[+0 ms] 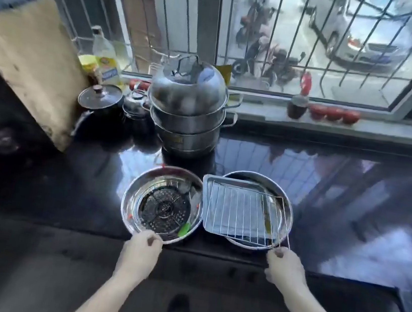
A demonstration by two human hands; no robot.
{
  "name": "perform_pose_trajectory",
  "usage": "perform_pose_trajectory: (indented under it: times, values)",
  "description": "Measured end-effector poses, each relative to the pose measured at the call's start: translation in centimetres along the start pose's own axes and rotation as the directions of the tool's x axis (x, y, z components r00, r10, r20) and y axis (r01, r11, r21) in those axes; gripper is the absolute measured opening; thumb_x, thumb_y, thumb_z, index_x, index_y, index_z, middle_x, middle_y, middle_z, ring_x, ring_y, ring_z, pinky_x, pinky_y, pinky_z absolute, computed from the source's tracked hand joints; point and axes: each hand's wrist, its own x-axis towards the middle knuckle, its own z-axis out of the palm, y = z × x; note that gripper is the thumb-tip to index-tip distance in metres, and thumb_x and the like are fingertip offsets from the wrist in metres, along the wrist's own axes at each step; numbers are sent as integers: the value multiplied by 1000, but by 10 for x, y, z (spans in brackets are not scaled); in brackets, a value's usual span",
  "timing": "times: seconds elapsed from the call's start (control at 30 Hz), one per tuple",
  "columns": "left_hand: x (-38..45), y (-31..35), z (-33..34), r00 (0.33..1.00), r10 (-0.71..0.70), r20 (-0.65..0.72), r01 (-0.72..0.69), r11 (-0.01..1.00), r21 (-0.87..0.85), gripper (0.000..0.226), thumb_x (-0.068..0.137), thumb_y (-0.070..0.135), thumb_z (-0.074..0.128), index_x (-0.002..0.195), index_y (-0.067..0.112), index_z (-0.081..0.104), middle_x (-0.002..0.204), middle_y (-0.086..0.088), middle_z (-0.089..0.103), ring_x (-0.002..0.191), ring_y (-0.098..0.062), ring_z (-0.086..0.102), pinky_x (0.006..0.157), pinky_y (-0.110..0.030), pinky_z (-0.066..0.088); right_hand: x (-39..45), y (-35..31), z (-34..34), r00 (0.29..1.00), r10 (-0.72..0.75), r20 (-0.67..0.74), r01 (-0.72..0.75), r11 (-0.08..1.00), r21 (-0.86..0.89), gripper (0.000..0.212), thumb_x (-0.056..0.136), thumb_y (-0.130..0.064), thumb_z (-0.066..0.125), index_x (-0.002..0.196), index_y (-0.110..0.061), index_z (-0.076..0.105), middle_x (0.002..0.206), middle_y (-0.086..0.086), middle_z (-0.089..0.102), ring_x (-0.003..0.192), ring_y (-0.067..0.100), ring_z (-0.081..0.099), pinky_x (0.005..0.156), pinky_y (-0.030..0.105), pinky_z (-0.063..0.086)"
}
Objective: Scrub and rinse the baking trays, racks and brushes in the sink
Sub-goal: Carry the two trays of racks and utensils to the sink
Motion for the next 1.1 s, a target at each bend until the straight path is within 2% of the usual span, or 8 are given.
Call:
perform_pose_trajectory:
  times: [0.13, 0.33, 0.53, 0.63, 0.73, 0.9, 1.03, 1.1]
  values:
    - [-10, -35, 10, 963, -199, 184, 246, 926, -286, 27, 97, 4, 59, 75, 15, 71, 65, 0, 70, 58, -21, 62, 60, -27, 47, 4, 13, 17, 955, 224, 193, -264, 939, 220, 11, 93, -4, 50, 86, -8, 57, 73, 11, 54, 55, 23, 51, 55, 31, 48]
    - [12, -39, 6, 839, -401, 367, 544, 595, -592, 16, 105, 16, 52, 109, 4, 61, 105, -18, 70, 84, -32, 68, 71, -39, 54, 24, -17, 26, 890, 351, 290, -431, 856, 287, 18, 103, -10, 50, 117, 0, 54, 109, 24, 67, 83, 33, 68, 66, 41, 59]
    - [43, -37, 7, 850, -422, 315, 527, 680, -510, 20, 107, 17, 48, 120, 4, 55, 111, -16, 66, 87, -33, 69, 75, -40, 54, 39, -41, 28, 895, 428, 122, -434, 900, 28, 32, 93, -5, 35, 118, -3, 54, 75, 9, 57, 52, 22, 57, 51, 25, 51]
    - [50, -33, 9, 857, -400, 324, 515, 692, -506, 22, 108, 21, 48, 125, 6, 52, 118, -17, 64, 94, -35, 70, 79, -43, 56, 39, -39, 32, 972, 201, -124, -230, 923, -308, 37, 96, -15, 32, 131, -16, 45, 116, 12, 63, 96, 32, 61, 79, 38, 51]
    - [55, -27, 13, 854, -412, 317, 520, 686, -508, 24, 108, 21, 48, 126, 6, 53, 112, -16, 65, 95, -36, 70, 81, -43, 56, 47, -35, 39, 991, 72, -113, -102, 954, -281, 14, 100, -24, 31, 104, -23, 44, 107, 9, 63, 91, 31, 60, 83, 41, 51]
    - [63, -21, 17, 838, -436, 328, 546, 669, -505, 25, 107, 19, 48, 128, 6, 54, 113, -19, 66, 93, -36, 70, 74, -41, 56, 55, -43, 42, 995, -90, -39, 57, 855, -516, 23, 103, -27, 32, 92, -20, 51, 101, 5, 61, 88, 30, 57, 75, 39, 50]
    - [67, -20, 18, 821, -454, 345, 570, 635, -520, 23, 108, 17, 48, 126, 5, 56, 112, -20, 67, 92, -35, 69, 78, -42, 57, 49, -38, 42, 977, -209, -28, 164, 837, -522, 30, 107, -36, 37, 129, -26, 55, 125, -1, 62, 105, 33, 62, 78, 37, 41]
    - [69, -21, 17, 820, -460, 341, 572, 625, -531, 20, 109, 18, 47, 121, 6, 57, 112, -20, 67, 93, -34, 69, 88, -46, 56, 40, -29, 37, 957, -214, -195, 128, 917, -379, 23, 106, -32, 39, 119, -24, 56, 112, -4, 65, 96, 28, 64, 75, 38, 44]
